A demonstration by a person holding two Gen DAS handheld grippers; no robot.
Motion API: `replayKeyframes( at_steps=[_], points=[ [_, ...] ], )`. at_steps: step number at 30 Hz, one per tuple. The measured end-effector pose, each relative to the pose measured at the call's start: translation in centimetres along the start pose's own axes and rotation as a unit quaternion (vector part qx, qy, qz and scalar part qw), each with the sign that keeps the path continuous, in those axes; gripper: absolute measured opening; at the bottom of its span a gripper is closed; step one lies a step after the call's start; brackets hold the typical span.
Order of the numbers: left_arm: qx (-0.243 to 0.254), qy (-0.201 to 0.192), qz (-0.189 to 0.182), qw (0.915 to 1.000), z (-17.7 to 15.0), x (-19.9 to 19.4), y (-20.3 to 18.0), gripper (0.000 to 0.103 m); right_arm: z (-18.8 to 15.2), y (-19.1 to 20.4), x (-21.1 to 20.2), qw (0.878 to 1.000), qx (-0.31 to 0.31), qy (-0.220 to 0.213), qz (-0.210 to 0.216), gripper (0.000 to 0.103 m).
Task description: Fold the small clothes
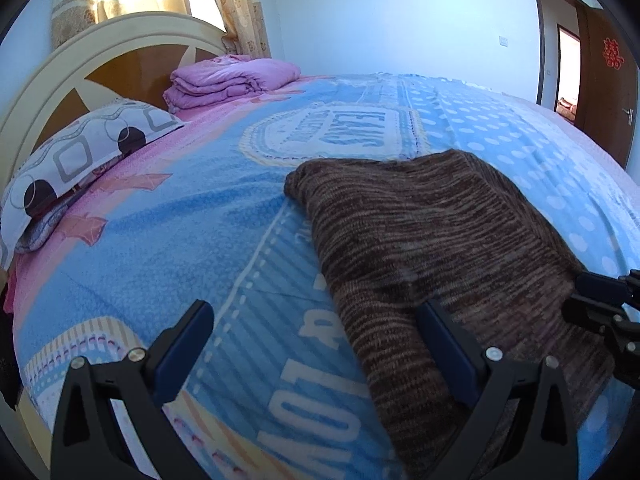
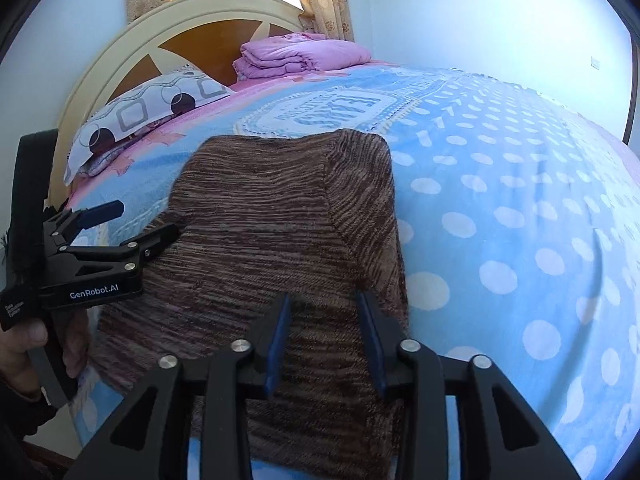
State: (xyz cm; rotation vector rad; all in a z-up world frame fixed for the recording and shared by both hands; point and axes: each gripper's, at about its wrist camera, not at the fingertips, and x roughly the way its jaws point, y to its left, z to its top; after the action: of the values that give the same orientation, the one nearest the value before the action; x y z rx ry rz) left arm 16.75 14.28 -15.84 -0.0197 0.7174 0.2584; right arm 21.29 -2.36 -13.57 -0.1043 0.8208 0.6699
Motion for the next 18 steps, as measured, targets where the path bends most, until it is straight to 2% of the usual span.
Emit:
replayKeyframes(
  at_steps=[2, 4, 9, 18],
  points=[
    [-0.001, -0.002, -0.009, 1.0, -0.2, -1.2, 0.2, 0.103, 0.0, 0.5, -1.7, 1.0, 0.006, -0.024, -0.003, 0.054],
    [0.011, -0.01, -0.007, 0.9999, -0.3, -2.4, 0.1, 0.103, 0.1, 1.3, -3.5, 0.999, -0.003, -0.046, -0.02, 0.055],
    [0.021, -0.036, -0.012, 0.9991, -0.3, -5.6, 0.6, 0.103, 0.1, 2.7, -6.5, 0.998, 0.001, -0.06, -0.036, 0.055],
    [0.022, -0.088, -0.039, 0.9951, 0.7, -10.4, 0.5, 0.103, -0.6, 3.6, -10.9, 0.994, 0.017, -0.101, -0.042, 0.059]
  ],
)
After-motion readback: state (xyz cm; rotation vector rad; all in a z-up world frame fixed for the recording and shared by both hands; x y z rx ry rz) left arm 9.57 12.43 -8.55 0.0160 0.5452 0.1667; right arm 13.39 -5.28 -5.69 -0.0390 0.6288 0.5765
